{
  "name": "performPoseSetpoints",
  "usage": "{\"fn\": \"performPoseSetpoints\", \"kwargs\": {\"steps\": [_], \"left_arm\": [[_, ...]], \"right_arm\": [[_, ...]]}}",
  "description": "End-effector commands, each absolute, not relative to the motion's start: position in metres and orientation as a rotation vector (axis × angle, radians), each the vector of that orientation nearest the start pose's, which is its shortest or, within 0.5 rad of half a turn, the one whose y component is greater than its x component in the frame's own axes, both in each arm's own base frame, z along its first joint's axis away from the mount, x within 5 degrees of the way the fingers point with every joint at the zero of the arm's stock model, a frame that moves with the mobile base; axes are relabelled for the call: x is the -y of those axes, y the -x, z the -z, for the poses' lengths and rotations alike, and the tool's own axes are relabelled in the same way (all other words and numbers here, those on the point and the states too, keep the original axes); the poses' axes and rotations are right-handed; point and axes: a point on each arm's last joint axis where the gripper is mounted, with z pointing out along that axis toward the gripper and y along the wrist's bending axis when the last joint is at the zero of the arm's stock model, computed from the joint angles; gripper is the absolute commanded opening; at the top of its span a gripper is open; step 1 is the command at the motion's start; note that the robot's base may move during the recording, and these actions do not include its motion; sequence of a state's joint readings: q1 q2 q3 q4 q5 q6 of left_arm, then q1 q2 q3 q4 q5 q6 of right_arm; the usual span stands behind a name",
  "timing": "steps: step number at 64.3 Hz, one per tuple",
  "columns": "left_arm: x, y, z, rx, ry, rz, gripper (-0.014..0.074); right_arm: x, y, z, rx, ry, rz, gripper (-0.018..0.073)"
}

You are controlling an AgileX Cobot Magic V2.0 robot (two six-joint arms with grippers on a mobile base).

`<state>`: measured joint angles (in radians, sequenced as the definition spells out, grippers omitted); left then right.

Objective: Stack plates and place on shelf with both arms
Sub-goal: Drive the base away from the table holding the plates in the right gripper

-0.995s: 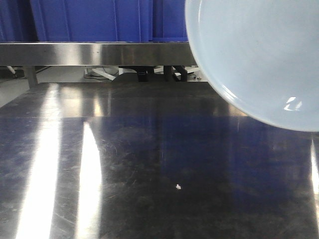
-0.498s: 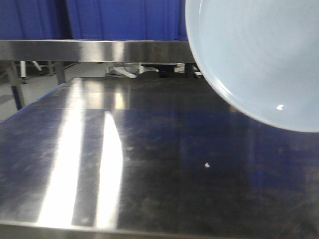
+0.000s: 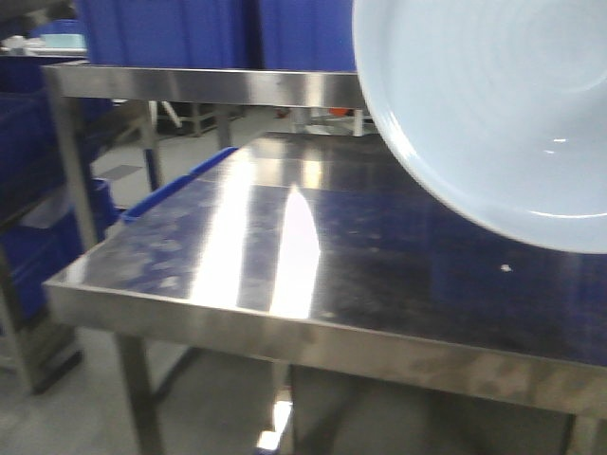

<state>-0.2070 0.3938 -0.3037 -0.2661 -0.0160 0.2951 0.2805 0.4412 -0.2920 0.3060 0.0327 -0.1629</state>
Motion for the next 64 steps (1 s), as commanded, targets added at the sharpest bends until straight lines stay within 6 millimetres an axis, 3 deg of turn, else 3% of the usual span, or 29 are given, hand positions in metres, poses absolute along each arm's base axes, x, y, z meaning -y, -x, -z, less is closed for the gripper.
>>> {"fn": "performPoseSetpoints", "kwargs": {"steps": [1, 64], "left_arm": [[0.0174, -0.0942, -0.3055, -1.451, -0.151, 0.126, 0.008], [0.0174, -0.0942, -0.3055, -1.451, -0.151, 0.126, 0.008]], "right_arm": [[-0.0266, -0.1, -0.2959, -1.546, 0.085, -0.322, 0.0057], [-0.0266, -0.1, -0.2959, -1.546, 0.085, -0.322, 0.0057]]}}
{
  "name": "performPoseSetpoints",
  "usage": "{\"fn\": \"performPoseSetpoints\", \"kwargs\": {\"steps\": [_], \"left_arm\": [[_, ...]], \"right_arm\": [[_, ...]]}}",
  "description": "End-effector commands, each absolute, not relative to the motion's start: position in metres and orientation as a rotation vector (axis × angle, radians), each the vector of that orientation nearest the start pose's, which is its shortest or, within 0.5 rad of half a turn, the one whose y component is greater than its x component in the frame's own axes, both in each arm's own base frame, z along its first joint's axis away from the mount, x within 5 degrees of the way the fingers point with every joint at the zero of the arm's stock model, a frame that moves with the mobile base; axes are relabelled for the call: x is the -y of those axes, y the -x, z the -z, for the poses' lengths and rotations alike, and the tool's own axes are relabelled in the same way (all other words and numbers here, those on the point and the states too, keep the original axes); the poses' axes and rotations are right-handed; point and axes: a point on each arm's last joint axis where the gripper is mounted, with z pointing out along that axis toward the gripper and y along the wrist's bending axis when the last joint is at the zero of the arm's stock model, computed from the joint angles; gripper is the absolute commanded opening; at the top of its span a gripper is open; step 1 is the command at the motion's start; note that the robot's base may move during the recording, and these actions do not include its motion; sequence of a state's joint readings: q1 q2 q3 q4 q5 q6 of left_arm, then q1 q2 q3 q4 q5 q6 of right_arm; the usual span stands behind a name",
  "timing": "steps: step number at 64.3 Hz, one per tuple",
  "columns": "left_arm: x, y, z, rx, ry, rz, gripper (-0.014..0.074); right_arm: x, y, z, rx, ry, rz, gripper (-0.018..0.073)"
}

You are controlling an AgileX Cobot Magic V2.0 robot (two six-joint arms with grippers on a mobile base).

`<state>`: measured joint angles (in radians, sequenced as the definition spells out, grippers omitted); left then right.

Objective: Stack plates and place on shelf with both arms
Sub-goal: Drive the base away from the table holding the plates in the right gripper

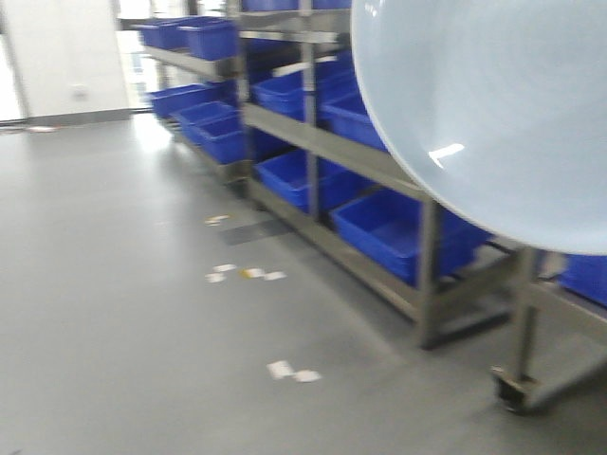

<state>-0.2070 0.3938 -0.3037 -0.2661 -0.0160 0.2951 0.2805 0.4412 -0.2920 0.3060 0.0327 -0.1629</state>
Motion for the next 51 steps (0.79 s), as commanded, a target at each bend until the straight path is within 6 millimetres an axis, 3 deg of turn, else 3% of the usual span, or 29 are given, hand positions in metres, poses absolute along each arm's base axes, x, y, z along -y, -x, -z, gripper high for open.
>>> {"fn": "performPoseSetpoints", "kwargs": {"steps": [1, 51], "left_arm": [[0.0174, -0.0942, -0.3055, -1.451, -0.151, 0.126, 0.008], [0.0174, -0.0942, -0.3055, -1.451, -0.151, 0.126, 0.008]], "right_arm": [[-0.0266, -0.1, -0.2959, -1.546, 0.085, -0.322, 0.0057], [-0.0266, -0.1, -0.2959, -1.546, 0.085, -0.322, 0.0057]]}}
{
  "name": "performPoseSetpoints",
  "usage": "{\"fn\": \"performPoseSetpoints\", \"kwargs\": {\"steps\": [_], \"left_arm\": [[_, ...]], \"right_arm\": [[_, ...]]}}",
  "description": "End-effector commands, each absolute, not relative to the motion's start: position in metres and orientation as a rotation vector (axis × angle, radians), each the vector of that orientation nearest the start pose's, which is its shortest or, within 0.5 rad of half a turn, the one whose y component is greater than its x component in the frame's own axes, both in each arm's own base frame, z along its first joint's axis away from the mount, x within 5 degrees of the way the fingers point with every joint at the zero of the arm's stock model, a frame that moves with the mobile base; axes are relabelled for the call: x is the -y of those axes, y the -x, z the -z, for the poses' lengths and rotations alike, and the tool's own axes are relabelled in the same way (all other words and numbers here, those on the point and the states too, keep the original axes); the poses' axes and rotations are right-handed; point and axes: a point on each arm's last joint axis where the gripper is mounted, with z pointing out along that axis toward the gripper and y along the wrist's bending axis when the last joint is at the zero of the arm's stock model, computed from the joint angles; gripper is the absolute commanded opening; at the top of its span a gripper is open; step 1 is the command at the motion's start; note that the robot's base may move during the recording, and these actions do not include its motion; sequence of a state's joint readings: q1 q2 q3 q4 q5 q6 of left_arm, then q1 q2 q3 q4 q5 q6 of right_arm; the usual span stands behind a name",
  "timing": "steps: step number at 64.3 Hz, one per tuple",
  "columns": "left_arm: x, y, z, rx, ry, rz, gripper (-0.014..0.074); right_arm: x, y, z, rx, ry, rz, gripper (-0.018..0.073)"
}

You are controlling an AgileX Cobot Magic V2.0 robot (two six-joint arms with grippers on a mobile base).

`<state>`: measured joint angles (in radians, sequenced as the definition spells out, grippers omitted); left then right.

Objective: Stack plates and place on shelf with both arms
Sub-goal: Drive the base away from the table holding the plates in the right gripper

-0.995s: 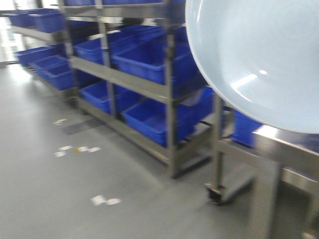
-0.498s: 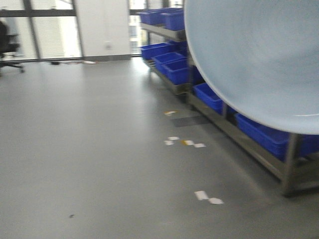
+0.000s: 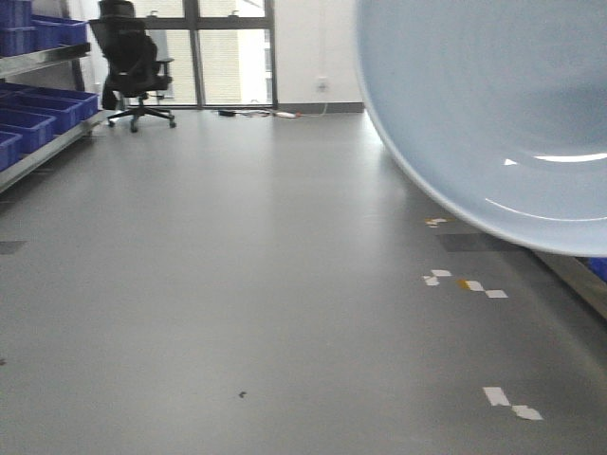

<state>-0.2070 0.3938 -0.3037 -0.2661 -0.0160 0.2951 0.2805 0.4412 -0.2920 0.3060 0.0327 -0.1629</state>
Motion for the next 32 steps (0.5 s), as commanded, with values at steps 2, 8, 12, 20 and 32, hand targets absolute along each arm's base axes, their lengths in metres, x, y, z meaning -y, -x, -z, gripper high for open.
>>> {"fn": "performPoseSetpoints", "kwargs": {"steps": [2, 8, 12, 20, 32], "left_arm": [[0.0174, -0.0942, -0.3055, -1.451, -0.151, 0.126, 0.008], [0.0174, -0.0942, -0.3055, -1.451, -0.151, 0.126, 0.008], [0.0174, -0.0942, -0.3055, -1.451, -0.151, 0.126, 0.008], [0.0174, -0.0942, -0.3055, -1.451, -0.151, 0.126, 0.008], [0.0174, -0.0942, -0.3055, -1.451, -0.151, 0.126, 0.008]], "right_arm": [[-0.0266, -0.1, -0.2959, -1.546, 0.085, -0.322, 0.0057], [-0.0266, -0.1, -0.2959, -1.546, 0.085, -0.322, 0.0057], [-0.0266, -0.1, -0.2959, -1.546, 0.085, -0.322, 0.0057], [-0.0266, -0.1, -0.2959, -1.546, 0.085, -0.322, 0.0057], [-0.0266, -0.1, -0.2959, -1.546, 0.085, -0.322, 0.0057]]}}
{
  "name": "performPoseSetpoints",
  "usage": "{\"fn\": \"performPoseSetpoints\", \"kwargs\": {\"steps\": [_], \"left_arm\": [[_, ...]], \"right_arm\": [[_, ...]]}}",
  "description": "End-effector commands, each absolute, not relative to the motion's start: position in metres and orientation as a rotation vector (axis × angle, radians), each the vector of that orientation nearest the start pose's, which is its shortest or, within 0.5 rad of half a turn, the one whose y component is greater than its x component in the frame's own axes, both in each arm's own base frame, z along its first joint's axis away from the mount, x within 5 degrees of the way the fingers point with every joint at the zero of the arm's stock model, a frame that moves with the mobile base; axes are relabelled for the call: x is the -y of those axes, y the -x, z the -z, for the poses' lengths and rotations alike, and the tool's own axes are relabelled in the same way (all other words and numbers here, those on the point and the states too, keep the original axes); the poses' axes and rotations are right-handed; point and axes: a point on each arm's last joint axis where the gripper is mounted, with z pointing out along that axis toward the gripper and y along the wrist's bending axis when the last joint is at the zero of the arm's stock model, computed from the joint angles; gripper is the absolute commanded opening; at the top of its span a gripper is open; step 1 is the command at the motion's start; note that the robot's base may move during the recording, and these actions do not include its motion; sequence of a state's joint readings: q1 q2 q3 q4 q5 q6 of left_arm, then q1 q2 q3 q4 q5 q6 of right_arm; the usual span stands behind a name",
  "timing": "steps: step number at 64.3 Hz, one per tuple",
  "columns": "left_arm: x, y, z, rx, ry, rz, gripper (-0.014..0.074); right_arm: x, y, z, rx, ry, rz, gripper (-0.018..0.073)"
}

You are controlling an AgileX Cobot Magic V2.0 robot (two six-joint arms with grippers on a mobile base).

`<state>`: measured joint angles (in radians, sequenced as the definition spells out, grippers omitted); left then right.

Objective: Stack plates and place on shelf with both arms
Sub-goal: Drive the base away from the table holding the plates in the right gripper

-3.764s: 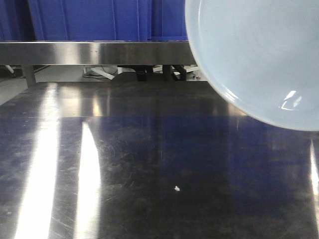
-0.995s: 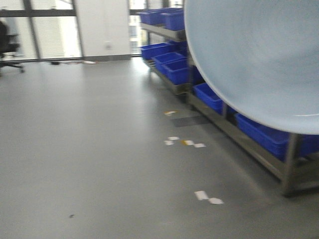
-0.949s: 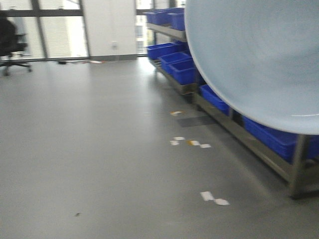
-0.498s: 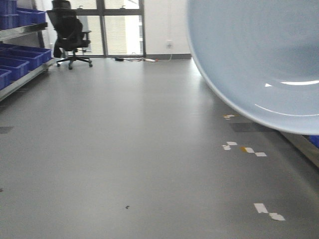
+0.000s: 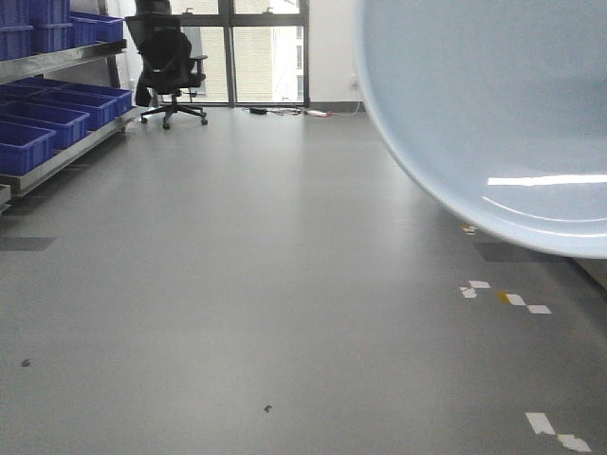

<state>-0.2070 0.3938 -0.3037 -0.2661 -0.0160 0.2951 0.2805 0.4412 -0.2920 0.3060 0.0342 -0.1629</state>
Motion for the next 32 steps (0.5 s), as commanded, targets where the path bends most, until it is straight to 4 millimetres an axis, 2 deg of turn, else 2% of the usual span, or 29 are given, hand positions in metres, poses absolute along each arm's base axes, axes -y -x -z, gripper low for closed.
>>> {"fn": "performPoseSetpoints", "kwargs": {"steps": [1, 32], "left_arm": [[0.0174, -0.0942, -0.3055, -1.451, -0.151, 0.126, 0.008], [0.0174, -0.0942, -0.3055, -1.451, -0.151, 0.126, 0.008]], "right_arm": [[-0.0266, -0.1, -0.2959, -1.546, 0.085, -0.322, 0.0057], [-0.0266, -0.1, -0.2959, -1.546, 0.085, -0.322, 0.0057]]}}
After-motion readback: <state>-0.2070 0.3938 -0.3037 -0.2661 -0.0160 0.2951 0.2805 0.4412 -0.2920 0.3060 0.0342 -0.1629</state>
